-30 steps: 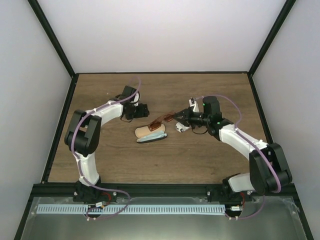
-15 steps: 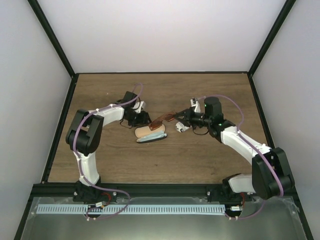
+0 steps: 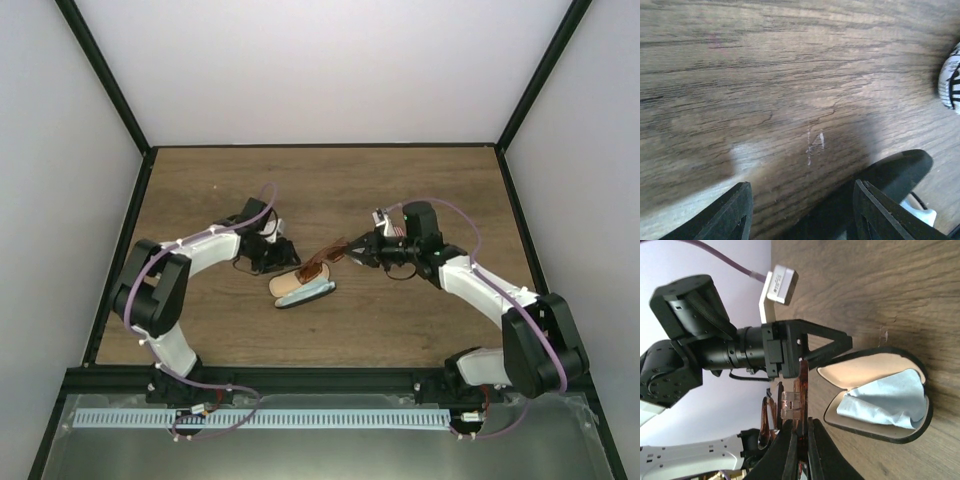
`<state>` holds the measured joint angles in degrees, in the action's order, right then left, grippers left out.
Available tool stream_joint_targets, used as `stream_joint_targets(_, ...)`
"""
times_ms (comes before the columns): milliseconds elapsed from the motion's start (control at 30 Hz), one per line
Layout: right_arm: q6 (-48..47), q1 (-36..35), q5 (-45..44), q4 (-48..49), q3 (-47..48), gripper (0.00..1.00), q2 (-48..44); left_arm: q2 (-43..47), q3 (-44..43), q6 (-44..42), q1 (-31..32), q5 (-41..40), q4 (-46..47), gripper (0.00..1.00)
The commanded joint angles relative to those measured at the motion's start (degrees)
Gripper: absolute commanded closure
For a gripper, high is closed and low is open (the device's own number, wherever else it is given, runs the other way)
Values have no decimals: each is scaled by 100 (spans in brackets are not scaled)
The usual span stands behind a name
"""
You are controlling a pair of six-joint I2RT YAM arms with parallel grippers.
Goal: Organize the sunglasses
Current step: Adjust the sunglasses case at the center of the board.
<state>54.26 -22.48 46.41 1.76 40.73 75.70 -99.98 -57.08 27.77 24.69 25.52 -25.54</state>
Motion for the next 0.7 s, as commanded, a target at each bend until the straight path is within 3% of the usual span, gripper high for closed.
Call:
stream_joint_targets(0,-305,-138,418,-233,167,99,38,355,91,526,26,-71,12,42)
stream_joint_targets(200,-924,-169,653,-1091,361,99,112,522,175,1093,271,-20,202,42)
stream_joint_targets(500,-869,-169,742,-1126,218,99,-183,807,348,1812,825,-438,629,43)
stream_joint_targets(667,-901,-142,726,-1154,220,99,-317,1205,26,1601,794,-711,505,43)
